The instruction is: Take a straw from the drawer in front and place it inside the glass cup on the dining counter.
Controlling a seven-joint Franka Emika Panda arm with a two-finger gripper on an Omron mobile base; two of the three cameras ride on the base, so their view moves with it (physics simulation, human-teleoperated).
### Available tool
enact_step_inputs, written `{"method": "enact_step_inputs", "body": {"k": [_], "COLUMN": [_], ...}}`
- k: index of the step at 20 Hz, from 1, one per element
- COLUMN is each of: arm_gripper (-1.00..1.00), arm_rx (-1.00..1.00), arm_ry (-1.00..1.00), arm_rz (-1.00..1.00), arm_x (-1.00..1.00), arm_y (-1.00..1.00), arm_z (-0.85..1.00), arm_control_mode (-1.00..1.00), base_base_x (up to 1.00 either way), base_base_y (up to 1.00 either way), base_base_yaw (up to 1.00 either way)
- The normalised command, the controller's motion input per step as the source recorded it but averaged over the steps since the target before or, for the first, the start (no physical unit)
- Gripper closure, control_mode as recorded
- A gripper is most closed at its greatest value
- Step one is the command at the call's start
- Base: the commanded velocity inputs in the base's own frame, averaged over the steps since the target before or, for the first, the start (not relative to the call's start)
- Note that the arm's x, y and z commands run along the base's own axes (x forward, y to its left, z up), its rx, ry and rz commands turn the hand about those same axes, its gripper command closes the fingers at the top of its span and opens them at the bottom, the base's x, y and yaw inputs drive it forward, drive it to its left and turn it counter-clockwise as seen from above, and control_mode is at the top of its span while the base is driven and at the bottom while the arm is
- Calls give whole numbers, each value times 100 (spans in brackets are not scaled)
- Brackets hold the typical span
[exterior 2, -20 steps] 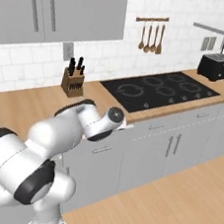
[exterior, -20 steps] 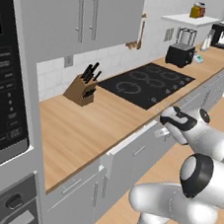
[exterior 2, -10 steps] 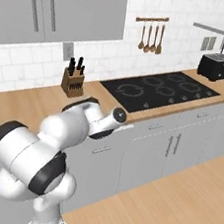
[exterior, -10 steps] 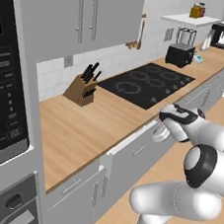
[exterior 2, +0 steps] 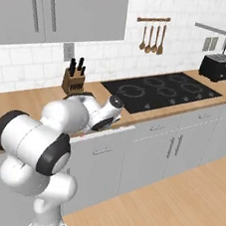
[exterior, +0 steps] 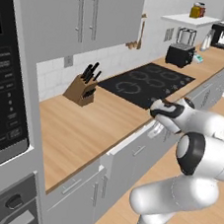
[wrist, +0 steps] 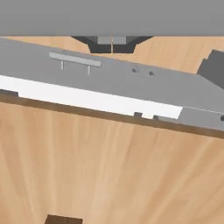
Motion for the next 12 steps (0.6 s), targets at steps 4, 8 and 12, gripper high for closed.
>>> {"method": "enact_step_inputs", "body": {"k": [4, 8, 12], "arm_gripper": [100, 100, 100], "arm_rx": [-12, -10, -3], "arm_ry": [2, 0, 10], "arm_rz": [-25, -28, -24], "arm_x": [9, 11, 0], "arm_y": [46, 33, 1], "arm_z": [0, 0, -1], "arm_control_mode": [-100, -100, -100], "base_base_x": [0, 0, 0], "base_base_y": [0, 0, 0], "base_base_yaw": [0, 0, 0]}}
